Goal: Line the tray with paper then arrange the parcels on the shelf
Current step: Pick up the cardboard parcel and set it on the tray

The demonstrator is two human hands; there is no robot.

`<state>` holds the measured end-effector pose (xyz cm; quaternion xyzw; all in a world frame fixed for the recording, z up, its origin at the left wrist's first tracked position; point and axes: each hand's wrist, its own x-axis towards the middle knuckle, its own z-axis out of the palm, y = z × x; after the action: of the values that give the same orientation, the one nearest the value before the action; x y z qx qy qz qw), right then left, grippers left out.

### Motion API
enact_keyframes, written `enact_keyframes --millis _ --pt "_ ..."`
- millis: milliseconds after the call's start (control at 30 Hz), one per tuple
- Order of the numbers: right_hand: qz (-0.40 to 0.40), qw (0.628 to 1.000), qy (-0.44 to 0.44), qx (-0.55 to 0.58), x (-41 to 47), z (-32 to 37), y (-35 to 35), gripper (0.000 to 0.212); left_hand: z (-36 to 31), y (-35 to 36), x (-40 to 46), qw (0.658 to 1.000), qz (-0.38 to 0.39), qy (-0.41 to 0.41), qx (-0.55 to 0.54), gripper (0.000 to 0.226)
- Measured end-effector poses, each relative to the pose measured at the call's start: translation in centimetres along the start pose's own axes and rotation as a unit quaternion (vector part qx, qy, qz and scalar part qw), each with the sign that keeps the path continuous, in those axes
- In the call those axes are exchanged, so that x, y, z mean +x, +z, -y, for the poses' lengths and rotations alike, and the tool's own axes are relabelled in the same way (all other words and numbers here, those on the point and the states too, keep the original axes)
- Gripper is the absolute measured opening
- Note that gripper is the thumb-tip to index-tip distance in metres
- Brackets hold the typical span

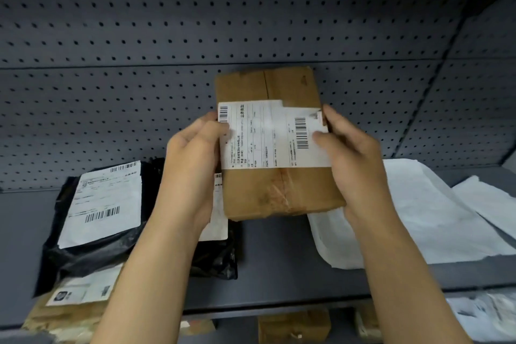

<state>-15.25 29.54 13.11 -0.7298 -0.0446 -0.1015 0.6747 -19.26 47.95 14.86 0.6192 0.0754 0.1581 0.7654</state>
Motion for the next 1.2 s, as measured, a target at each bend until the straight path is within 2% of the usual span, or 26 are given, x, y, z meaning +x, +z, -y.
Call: enact_keyframes --millis 100,200,300,533,733,900,1067,1200 --pt "-0.009 0.999 -0.028 0.029 -0.1 1.5 -0.2 0.047 -1.7 -0.2 -1.0 0.997 0.036 0.059 0.031 0.033" --pt "-0.016 0.998 -0.049 0.045 -0.3 2.2 -0.4 0.048 -2.3 -0.7 -1.8 0.989 0.080 0.097 0.075 0.057" --pt "-0.021 0.996 -0.066 0.050 -0.6 2.6 -0.5 0.049 -2.3 -1.2 -2.0 0.984 0.107 0.104 0.101 0.073" --pt "-0.025 0.994 -0.089 0.056 -1.5 2.9 -0.9 0.050 -2.0 -1.6 -2.4 0.983 0.108 0.111 0.094 0.080" --pt "-0.036 0.994 -0.091 0.049 -1.5 2.8 -2.2 0.049 -1.1 -0.5 -2.0 0.983 0.118 0.112 0.081 0.074" --pt "-0.047 0.996 -0.067 0.044 -0.7 2.9 -4.5 0.047 -0.6 2.1 -1.4 0.988 0.113 0.077 0.069 0.063" --pt "-0.080 0.996 -0.008 0.048 0.7 1.7 -9.2 0.037 0.7 7.0 -1.6 0.993 0.094 0.046 0.060 0.051" --pt "-0.048 0.998 0.029 0.025 2.4 0.8 -14.0 0.036 2.6 12.1 -1.6 0.995 0.070 0.017 0.062 0.051"
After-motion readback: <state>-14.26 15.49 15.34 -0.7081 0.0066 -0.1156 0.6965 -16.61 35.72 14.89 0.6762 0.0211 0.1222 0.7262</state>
